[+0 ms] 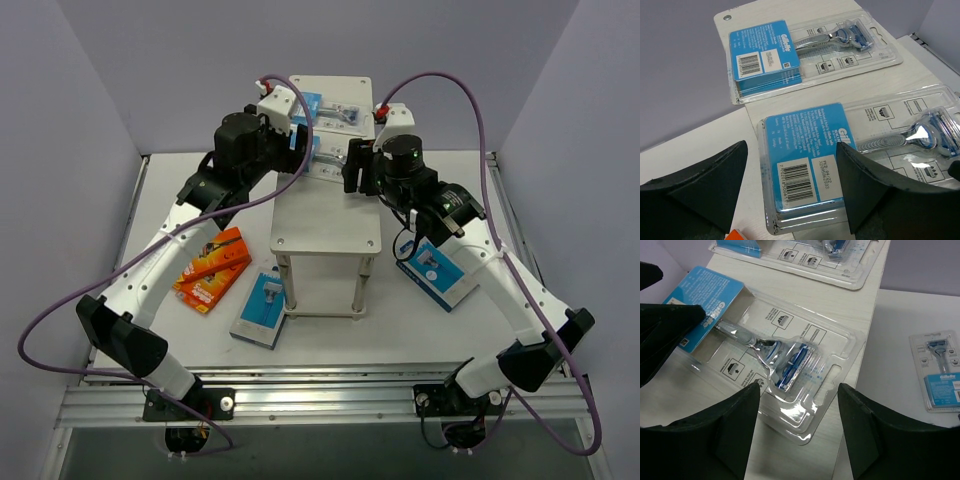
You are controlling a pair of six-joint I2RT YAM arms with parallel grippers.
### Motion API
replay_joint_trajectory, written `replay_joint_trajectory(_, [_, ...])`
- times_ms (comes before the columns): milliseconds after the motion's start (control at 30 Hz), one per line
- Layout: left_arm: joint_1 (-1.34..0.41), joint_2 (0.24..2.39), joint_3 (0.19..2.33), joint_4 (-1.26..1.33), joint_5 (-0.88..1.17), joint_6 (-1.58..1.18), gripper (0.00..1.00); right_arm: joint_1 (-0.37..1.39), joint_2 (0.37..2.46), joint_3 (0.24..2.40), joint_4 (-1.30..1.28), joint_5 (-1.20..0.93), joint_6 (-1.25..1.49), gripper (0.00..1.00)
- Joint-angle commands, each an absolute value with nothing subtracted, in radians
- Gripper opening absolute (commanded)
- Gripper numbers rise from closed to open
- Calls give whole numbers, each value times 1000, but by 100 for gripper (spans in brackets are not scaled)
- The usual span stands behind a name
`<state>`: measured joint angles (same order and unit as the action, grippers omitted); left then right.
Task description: Place and organize the shaving razors onto the shelf
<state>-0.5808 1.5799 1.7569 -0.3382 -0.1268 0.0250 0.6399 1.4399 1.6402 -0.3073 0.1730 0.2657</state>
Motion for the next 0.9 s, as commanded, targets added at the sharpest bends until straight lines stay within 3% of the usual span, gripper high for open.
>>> replay_joint_trajectory(0, [-577,1546,1767,-374,-123,43,81,649,1465,1664,-327,274,284,59])
replay_joint_trajectory(400, [-538,1583,1766,-361,-69,35,81,653,1529,1677,-342,330,282,52])
replay_joint_trajectory(867, [-523,1661,1815,-325,-21,44,80,605,1578,1660,-278,345,288,51])
